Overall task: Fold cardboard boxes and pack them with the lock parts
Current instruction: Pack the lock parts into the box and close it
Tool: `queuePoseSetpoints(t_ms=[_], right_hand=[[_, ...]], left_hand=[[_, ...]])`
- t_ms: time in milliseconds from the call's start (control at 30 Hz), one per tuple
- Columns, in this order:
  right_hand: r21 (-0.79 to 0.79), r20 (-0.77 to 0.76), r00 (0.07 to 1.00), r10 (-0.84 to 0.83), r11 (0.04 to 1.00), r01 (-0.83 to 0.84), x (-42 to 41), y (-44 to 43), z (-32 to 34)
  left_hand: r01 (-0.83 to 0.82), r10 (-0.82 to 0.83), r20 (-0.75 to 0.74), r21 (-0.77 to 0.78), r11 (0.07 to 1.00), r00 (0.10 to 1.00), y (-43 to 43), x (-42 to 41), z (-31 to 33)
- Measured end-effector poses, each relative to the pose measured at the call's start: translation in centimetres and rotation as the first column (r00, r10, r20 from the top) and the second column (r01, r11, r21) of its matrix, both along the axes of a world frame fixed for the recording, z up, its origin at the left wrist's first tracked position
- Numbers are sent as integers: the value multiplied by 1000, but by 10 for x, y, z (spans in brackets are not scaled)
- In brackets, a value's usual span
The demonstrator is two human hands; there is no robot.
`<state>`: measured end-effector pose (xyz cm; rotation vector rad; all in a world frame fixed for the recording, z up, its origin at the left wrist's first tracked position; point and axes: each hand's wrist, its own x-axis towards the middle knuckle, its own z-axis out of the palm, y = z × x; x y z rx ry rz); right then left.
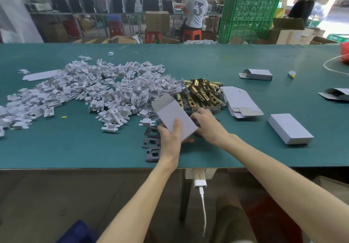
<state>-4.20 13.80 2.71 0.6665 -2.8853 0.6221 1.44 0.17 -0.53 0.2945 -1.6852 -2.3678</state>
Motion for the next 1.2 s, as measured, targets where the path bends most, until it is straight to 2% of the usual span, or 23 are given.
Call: queuePoseSetpoints(t_ms=[100, 267, 300, 400, 500, 567, 633, 733, 867, 1000, 1100, 1200], right_hand=[[-11, -25, 1000, -15, 1000, 15, -2, 1, 0], [145, -93, 994, 61, 988, -47, -1, 3, 5], [137, -111, 992, 58, 990, -42, -1, 3, 6], [1, -121, 993, -7, 1000, 8, -1, 2, 6], [-144, -87, 986, -142, 981, 129, -1, 0, 6], [-274, -24, 965, -260, 930, 244, -3, 1, 9], [-422, 108, 940, -323, 841, 337, -7, 1, 14], [-558, 264, 915, -307, 725, 404, -10, 6, 19], [-634, 338, 911, -235, 659, 405, -7, 14, 27], [-726, 257, 952, -167, 617, 304, -1, 15, 54], [-744, 121, 976, -179, 635, 208, 4, 12, 83], [-733, 80, 988, -135, 664, 150, 10, 5, 103]], left_hand=[[12, -12, 0, -10, 1000, 1000, 1, 0, 0], [13, -13, -1, -29, 999, 1000, 3, 0, 1], [13, -14, -4, -28, 1000, 1000, 3, 0, 0], [15, -15, -7, -41, 999, 1000, 3, 0, 0], [15, -15, -6, -41, 999, 1000, 3, 0, 0], [17, -17, -9, -36, 999, 1000, 3, 0, 1], [18, -19, -8, -41, 999, 1000, 1, 0, 1], [33, -35, -20, -59, 998, 999, 0, 1, 0], [80, -83, -45, -73, 994, 996, 1, 3, -1], [127, -134, -64, -104, 986, 989, 2, 4, -3], [152, -159, -78, -87, 984, 984, 1, 5, -2], [174, -184, -83, -110, 979, 979, 0, 5, -1]])
